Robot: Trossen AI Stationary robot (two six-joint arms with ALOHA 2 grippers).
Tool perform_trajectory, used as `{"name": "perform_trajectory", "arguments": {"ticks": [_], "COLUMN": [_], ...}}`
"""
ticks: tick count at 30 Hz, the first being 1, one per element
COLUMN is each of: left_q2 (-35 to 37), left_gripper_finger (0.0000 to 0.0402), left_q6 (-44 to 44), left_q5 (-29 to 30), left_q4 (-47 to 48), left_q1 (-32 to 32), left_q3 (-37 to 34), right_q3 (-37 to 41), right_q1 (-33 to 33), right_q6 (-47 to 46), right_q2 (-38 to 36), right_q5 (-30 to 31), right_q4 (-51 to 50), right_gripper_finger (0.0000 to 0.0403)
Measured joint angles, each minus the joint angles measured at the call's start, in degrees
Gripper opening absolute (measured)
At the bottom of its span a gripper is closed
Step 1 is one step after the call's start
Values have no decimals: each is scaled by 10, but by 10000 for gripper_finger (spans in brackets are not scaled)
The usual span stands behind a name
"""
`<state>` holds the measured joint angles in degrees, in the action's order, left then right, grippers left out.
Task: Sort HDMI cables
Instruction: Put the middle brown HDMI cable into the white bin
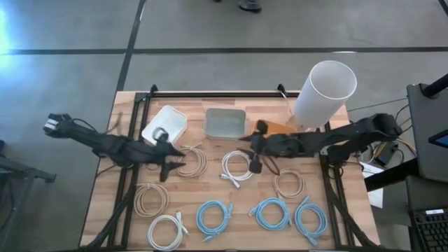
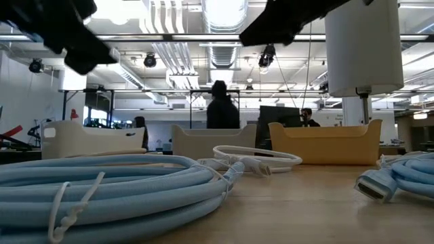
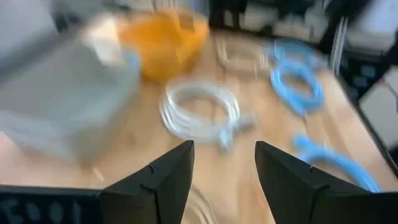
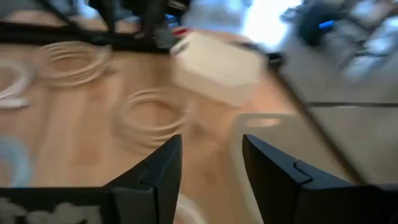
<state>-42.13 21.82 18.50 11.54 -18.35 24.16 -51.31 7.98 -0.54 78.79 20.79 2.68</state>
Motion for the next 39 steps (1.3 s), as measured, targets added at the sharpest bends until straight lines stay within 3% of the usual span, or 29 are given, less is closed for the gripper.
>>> {"name": "perform_trajectory", "arguments": {"ticks": [3, 15, 27, 32, 39], "left_q2": [-66, -293, -373, -379, -382], "left_gripper_finger": [207, 206, 200, 153, 35], "left_q6": [24, 54, 74, 67, 64], "left_q5": [-12, -14, -67, -82, -80], "left_q4": [3, -6, -28, -45, -54], "left_q1": [0, 0, -1, -1, -1], "left_q3": [-1, 25, 50, 49, 47], "right_q3": [-14, -20, -20, -19, -19], "right_q1": [-14, -27, -26, -26, -26], "right_q6": [-20, -25, -23, -24, -23], "right_q2": [32, 63, 65, 65, 65], "right_q5": [-47, -46, -46, -44, -43], "right_q4": [0, -2, 0, -4, -4], "right_gripper_finger": [174, 172, 173, 168, 158]}}
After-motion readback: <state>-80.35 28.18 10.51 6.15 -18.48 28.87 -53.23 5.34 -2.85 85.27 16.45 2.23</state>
